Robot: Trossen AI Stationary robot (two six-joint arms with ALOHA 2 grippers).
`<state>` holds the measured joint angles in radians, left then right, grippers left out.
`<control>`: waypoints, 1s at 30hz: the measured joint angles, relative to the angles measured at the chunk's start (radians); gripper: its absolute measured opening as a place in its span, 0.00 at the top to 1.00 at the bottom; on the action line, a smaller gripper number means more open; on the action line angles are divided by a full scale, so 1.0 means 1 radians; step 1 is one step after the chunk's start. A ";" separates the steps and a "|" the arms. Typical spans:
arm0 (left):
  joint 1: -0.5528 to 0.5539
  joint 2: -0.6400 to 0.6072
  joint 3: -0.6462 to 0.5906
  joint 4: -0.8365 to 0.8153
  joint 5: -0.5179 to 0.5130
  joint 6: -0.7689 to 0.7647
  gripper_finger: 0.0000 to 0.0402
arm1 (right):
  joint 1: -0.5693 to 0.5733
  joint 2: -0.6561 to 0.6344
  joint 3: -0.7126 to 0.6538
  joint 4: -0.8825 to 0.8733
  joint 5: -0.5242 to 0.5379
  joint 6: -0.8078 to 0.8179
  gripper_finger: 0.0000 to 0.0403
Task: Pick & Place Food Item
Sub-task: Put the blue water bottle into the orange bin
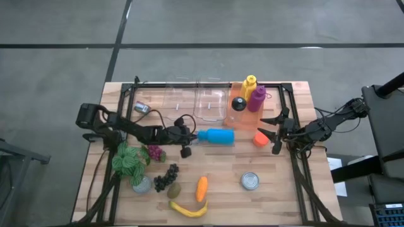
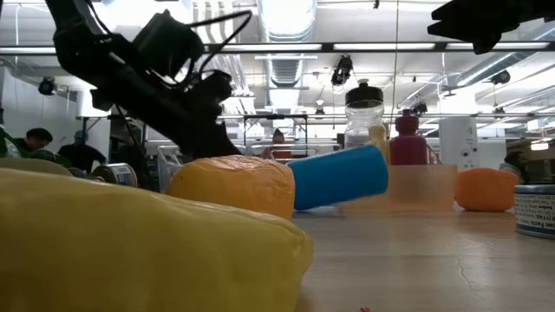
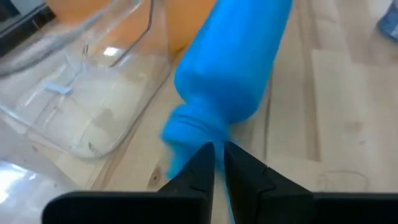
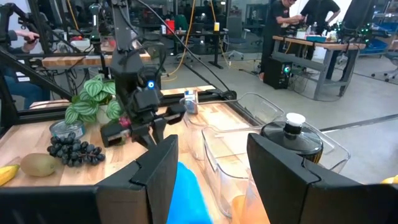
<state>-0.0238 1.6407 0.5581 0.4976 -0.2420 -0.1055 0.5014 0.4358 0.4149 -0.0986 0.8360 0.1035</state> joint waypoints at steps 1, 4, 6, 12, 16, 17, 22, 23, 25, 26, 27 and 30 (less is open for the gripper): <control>-0.003 -0.012 0.000 -0.011 0.000 0.000 0.91 | 0.000 0.000 0.000 0.000 0.000 -0.001 0.53; -0.012 -0.045 0.000 -0.027 0.000 -0.004 0.92 | 0.000 0.000 0.000 0.000 0.000 0.000 0.53; -0.015 -0.059 0.000 -0.035 -0.001 -0.005 0.95 | 0.000 -0.001 0.000 0.000 0.000 -0.001 0.53; -0.015 -0.060 0.000 -0.053 -0.004 -0.031 0.98 | 0.000 0.000 0.000 0.000 0.000 -0.001 0.53; -0.015 -0.059 0.000 -0.056 -0.004 -0.034 0.92 | 0.000 0.000 0.000 0.000 0.000 -0.001 0.53; -0.015 -0.059 0.000 -0.057 -0.004 -0.034 0.90 | 0.000 0.000 0.000 0.000 0.000 -0.001 0.53; -0.015 -0.032 0.000 -0.053 -0.004 -0.045 0.77 | 0.000 0.000 0.000 0.000 0.000 -0.001 0.53; -0.015 -0.019 0.000 -0.053 -0.002 -0.057 0.74 | 0.000 0.000 0.000 0.000 0.000 0.000 0.53; -0.015 0.006 -0.001 -0.058 0.004 -0.083 0.68 | 0.000 0.000 0.000 0.000 0.000 -0.001 0.53; -0.015 0.018 -0.001 -0.058 0.010 -0.098 0.65 | 0.000 -0.001 0.000 0.000 0.000 -0.001 0.53; -0.015 0.025 -0.001 -0.059 0.018 -0.110 0.62 | 0.000 0.000 0.000 0.000 0.000 -0.001 0.53; -0.015 0.028 -0.001 -0.059 0.034 -0.127 0.55 | 0.000 -0.001 0.000 0.000 0.000 -0.001 0.53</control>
<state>-0.0383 1.6684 0.5569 0.4384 -0.2085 -0.2328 0.5014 0.4351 0.4149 -0.0982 0.8360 0.1020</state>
